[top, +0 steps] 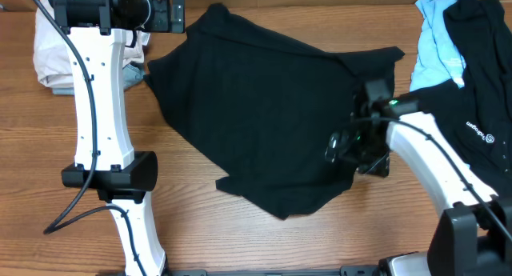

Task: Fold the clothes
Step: 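Lay the shirt flat and release it with both grippers, then grasp the shirt's top-left corner with the left gripper and pull left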

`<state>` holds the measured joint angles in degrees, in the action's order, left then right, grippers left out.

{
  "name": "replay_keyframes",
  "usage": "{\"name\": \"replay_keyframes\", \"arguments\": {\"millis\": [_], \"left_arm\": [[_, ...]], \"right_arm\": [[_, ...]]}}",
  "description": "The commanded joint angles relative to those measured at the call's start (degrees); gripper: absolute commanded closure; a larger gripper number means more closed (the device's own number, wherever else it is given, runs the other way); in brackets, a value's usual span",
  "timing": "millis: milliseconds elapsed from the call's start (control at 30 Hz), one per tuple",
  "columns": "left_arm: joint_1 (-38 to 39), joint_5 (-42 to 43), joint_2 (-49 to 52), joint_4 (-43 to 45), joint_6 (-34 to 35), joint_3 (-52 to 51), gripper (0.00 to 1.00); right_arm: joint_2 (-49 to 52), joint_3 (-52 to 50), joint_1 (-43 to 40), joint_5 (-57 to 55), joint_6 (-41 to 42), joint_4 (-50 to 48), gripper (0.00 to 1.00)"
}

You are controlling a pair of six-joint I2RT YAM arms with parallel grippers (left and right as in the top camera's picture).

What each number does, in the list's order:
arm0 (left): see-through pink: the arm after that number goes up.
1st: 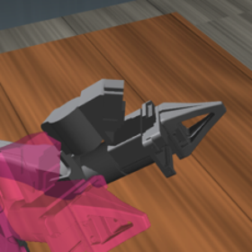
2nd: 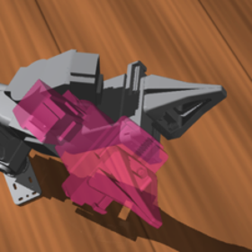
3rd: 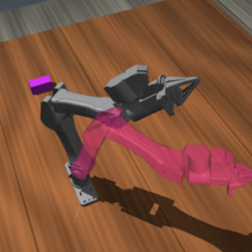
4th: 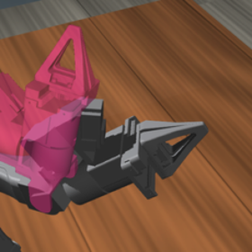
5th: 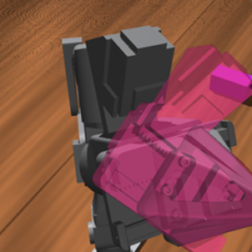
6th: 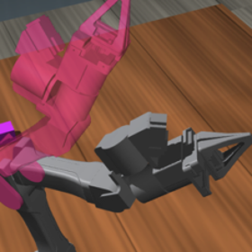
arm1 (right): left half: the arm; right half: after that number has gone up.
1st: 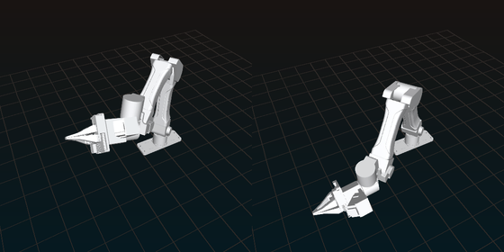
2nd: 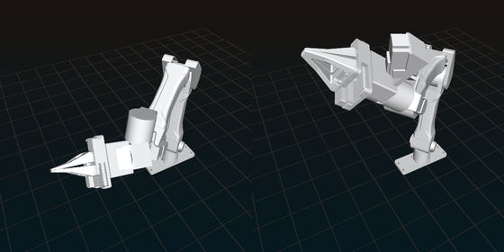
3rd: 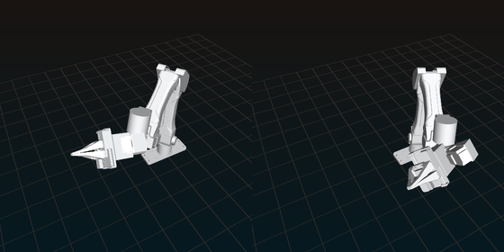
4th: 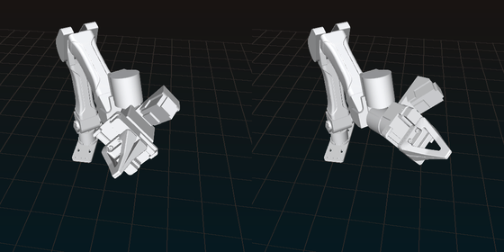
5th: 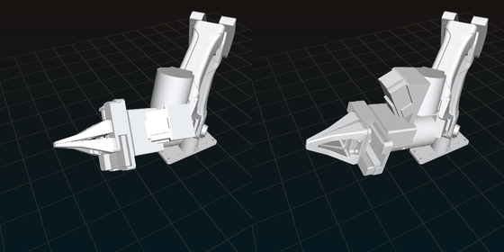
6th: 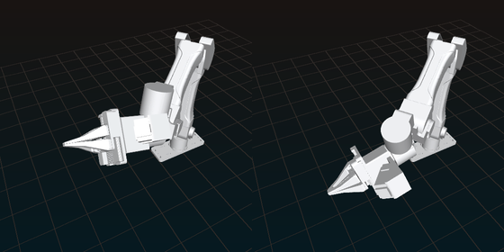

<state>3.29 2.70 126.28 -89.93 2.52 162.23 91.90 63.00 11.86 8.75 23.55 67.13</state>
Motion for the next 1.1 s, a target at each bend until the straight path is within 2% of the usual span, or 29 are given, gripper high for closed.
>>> {"name": "replay_keyframes", "arguments": {"millis": [0,33,67,100,133,333,367,467,533,633,900,1000,1067], "left_arm": [[-0.3,-1.0,0.1,0.6,-1.2,-0.1,0.00],[-0.3,-1.0,0.1,0.7,-1.2,-0.1,0.00],[-0.3,-1.0,0.1,0.8,-1.2,-0.1,0.00],[-0.3,-1.0,0.1,0.8,-1.2,-0.1,0.00],[-0.3,-1.0,0.1,0.9,-0.9,-0.1,0.00],[-0.3,-0.7,0.6,1.3,-0.8,-0.2,0.00],[-0.3,-0.7,0.8,1.3,-0.8,-0.2,0.00],[-0.3,-0.7,1.6,1.3,-0.8,-0.2,0.00],[-0.3,-0.7,2.0,1.3,-0.8,-0.2,0.00],[-0.3,-0.7,3.4,1.3,-0.8,-0.2,0.00],[-0.3,-0.8,5.4,1.4,-0.8,-0.2,0.00],[-0.3,-0.8,6.6,1.3,-0.8,-0.2,0.00],[-0.3,-0.7,7.1,1.3,-0.8,-0.2,0.00]], "right_arm": [[-0.1,-5.3,2.0,-1.6,7.1,-3.4,0.11],[-0.1,-6.3,2.2,-1.6,7.3,-4.3,0.13],[-0.1,-8.3,2.7,-2.1,8.3,-6.1,0.20],[-0.1,-9.6,2.9,-2.2,8.8,-7.5,0.23],[-0.1,-11.8,3.2,-2.2,9.8,-10.3,0.32],[0.0,-17.2,3.4,-2.3,12.5,-18.8,0.59],[0.0,-17.5,3.4,-2.5,12.5,-19.4,0.64],[0.0,-18.2,3.1,-4.7,12.8,-18.9,0.88],[0.0,-18.3,1.9,-7.5,14.1,-17.0,0.96],[0.0,-18.3,-5.8,-9.6,13.9,-14.3,0.96],[0.0,-18.3,-28.5,-7.0,5.3,-16.5,0.95],[0.0,-17.6,-35.6,-2.8,1.6,-17.2,0.83],[0.0,-16.1,-37.6,-2.6,0.5,-15.9,0.80]]}}
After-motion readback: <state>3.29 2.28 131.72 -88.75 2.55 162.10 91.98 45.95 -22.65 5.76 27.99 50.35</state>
